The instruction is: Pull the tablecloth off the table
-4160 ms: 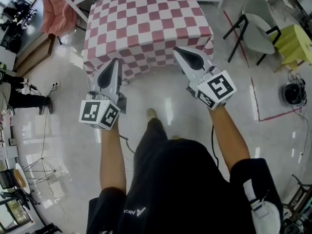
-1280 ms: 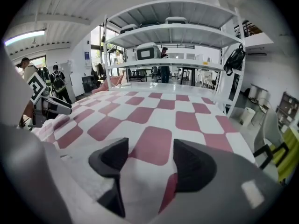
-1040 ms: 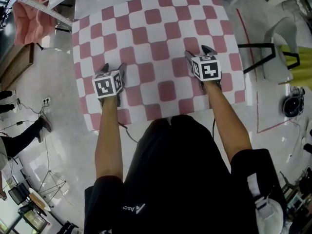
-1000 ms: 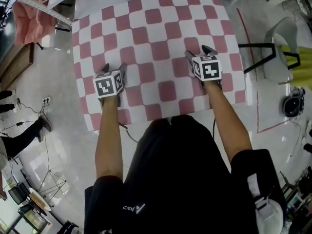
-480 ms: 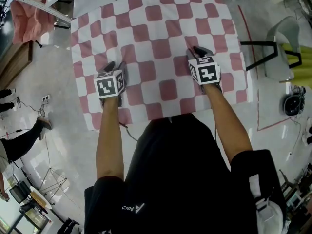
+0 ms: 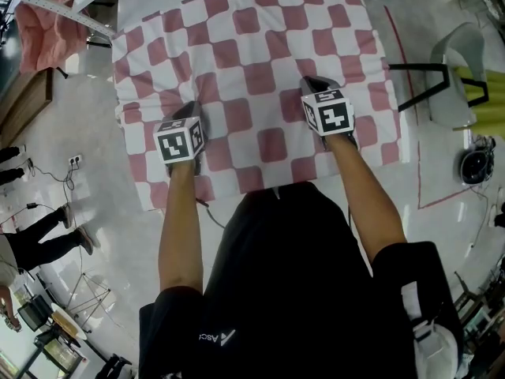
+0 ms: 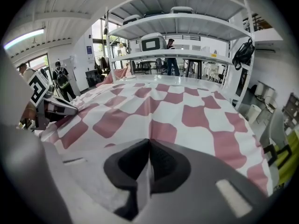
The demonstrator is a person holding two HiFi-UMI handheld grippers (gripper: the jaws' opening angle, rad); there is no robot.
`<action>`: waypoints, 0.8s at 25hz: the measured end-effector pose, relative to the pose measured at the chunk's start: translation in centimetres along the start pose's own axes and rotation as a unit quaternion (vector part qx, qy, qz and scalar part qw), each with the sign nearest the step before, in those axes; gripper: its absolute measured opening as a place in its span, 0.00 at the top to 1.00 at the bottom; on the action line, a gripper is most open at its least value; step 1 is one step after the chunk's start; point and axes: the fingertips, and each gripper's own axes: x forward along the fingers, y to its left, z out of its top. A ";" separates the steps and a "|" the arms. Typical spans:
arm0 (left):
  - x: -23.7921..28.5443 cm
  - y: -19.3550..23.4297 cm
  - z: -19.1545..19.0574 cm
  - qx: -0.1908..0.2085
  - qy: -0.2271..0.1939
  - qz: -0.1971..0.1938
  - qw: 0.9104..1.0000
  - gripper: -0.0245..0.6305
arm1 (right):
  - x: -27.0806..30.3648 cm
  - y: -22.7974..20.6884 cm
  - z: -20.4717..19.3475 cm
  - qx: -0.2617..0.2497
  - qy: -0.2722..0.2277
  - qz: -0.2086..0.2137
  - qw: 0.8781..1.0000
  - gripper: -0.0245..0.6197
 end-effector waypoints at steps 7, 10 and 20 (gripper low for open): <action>-2.4 -1.3 0.7 -0.036 -0.062 -0.027 0.997 0.95 | -2.3 0.5 0.3 0.062 -0.045 0.059 0.995 0.96; -4.3 -1.8 1.4 -0.053 -0.101 -0.040 0.993 0.95 | -4.1 0.7 0.9 0.097 -0.086 0.091 0.987 0.96; -12.0 -5.4 2.5 -0.097 -0.228 -0.067 0.967 0.95 | -12.6 1.8 1.5 0.151 -0.201 0.193 0.948 0.96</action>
